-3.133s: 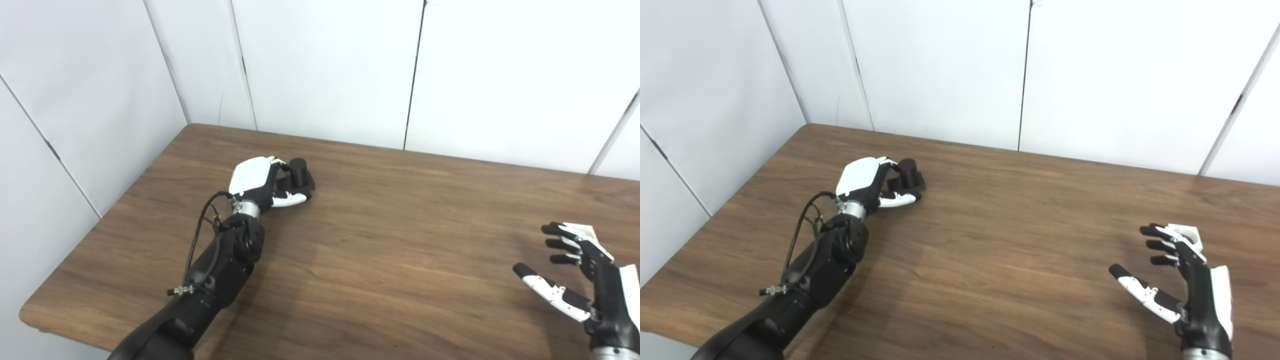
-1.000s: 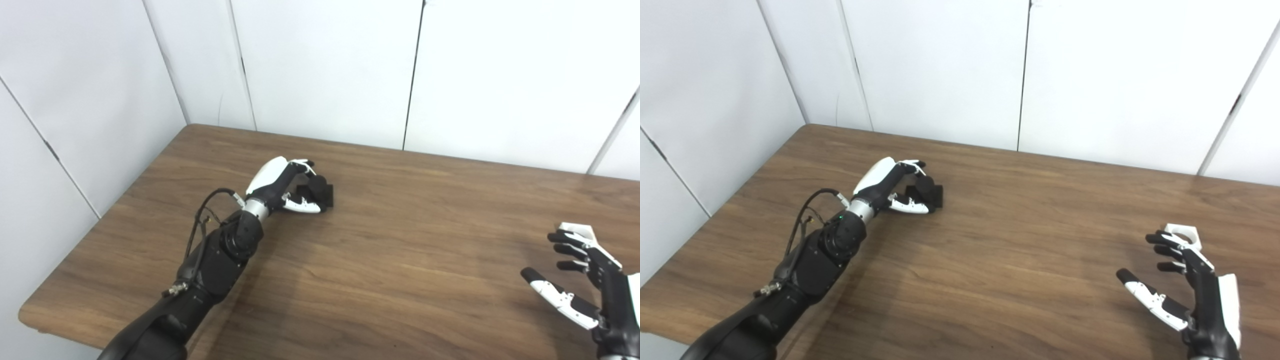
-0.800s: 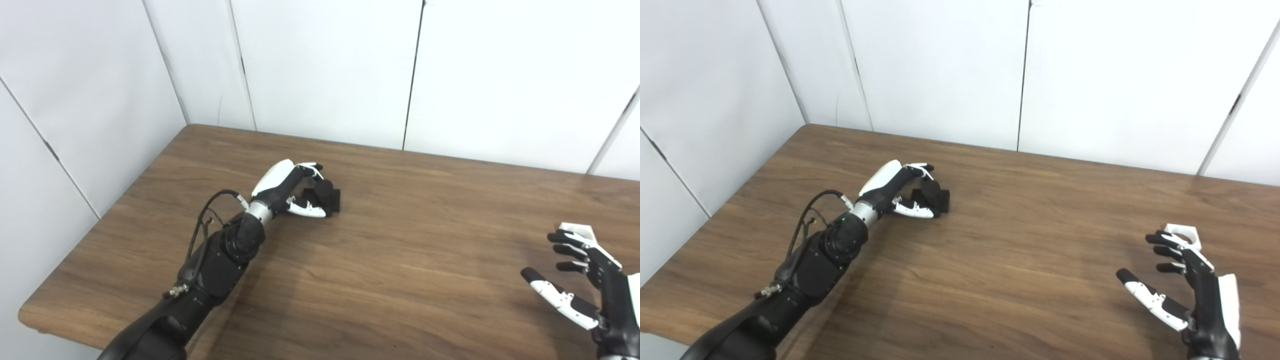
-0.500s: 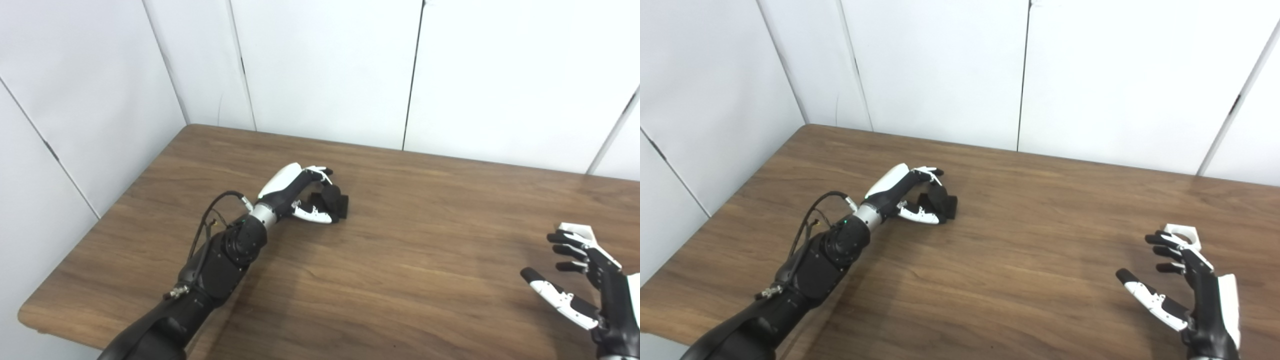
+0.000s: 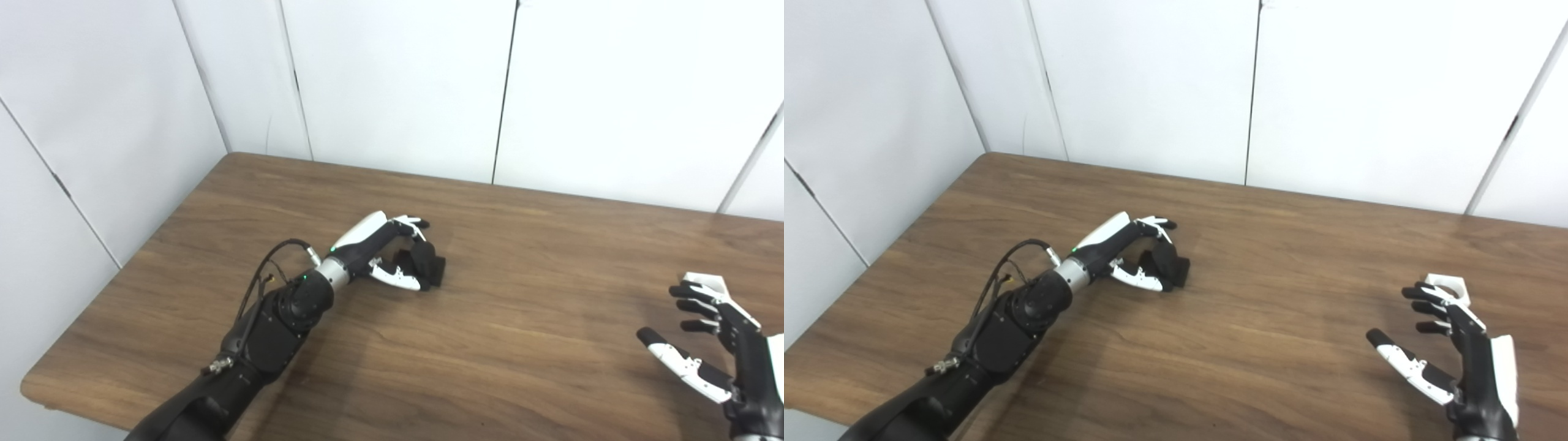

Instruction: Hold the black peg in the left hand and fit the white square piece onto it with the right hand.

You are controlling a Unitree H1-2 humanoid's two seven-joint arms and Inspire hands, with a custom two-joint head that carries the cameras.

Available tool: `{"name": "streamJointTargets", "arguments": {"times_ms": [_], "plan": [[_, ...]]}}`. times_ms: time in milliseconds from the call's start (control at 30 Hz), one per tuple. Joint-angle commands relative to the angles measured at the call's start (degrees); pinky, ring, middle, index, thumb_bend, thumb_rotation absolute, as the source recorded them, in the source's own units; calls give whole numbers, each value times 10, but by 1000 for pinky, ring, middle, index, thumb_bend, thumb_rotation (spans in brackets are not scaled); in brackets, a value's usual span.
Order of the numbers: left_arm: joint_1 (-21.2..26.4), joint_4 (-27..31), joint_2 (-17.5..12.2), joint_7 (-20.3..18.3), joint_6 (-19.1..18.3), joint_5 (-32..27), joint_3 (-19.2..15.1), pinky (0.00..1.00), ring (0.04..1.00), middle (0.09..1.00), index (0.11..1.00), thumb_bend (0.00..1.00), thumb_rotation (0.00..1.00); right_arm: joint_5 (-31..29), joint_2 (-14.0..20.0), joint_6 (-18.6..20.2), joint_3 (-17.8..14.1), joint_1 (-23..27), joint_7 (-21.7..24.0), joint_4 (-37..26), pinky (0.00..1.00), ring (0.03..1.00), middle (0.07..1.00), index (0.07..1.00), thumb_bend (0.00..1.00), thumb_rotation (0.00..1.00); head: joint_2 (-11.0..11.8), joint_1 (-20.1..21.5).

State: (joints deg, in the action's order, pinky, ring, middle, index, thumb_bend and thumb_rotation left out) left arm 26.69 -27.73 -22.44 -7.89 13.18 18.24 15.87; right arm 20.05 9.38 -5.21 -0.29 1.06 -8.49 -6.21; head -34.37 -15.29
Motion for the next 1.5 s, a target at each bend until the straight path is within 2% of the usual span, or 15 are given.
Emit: {"name": "streamJointTargets", "arguments": {"times_ms": [0, 267, 433, 600, 1000, 1167, 1467], "plan": [[3, 5, 3, -27, 28, -3, 11, 976, 969, 895, 488, 523, 71, 11, 3, -11, -3, -11, -7, 6, 592, 712, 791, 667, 632, 314, 0, 0], [0, 8, 8, -43, 50, -1, 18, 945, 964, 889, 487, 522, 71, 19, 3, -8, -3, -13, -6, -3, 612, 730, 793, 670, 623, 335, -3, 7], [-3, 16, 12, -52, 57, -2, 25, 930, 964, 892, 487, 522, 73, 20, 2, -13, -4, -11, -9, -4, 600, 720, 790, 666, 616, 314, -4, 12], [-9, 23, 19, -66, 60, -10, 28, 943, 974, 896, 487, 522, 73, 21, 2, -5, -5, -11, -6, -9, 615, 729, 795, 668, 613, 331, -6, 17], [-21, 35, 35, -73, 79, -5, 48, 940, 977, 891, 487, 521, 77, 26, 0, 0, -4, -10, -5, -20, 620, 737, 792, 671, 607, 314, -10, 22], [-25, 38, 42, -80, 79, -5, 52, 935, 975, 888, 487, 521, 77, 35, -1, 10, -2, -8, -5, -25, 630, 743, 790, 671, 606, 334, -12, 26], [-34, 51, 49, -94, 69, 0, 67, 942, 978, 889, 486, 521, 78, 36, -5, 11, -2, -4, -8, -28, 610, 733, 790, 668, 604, 297, -16, 39]]}}
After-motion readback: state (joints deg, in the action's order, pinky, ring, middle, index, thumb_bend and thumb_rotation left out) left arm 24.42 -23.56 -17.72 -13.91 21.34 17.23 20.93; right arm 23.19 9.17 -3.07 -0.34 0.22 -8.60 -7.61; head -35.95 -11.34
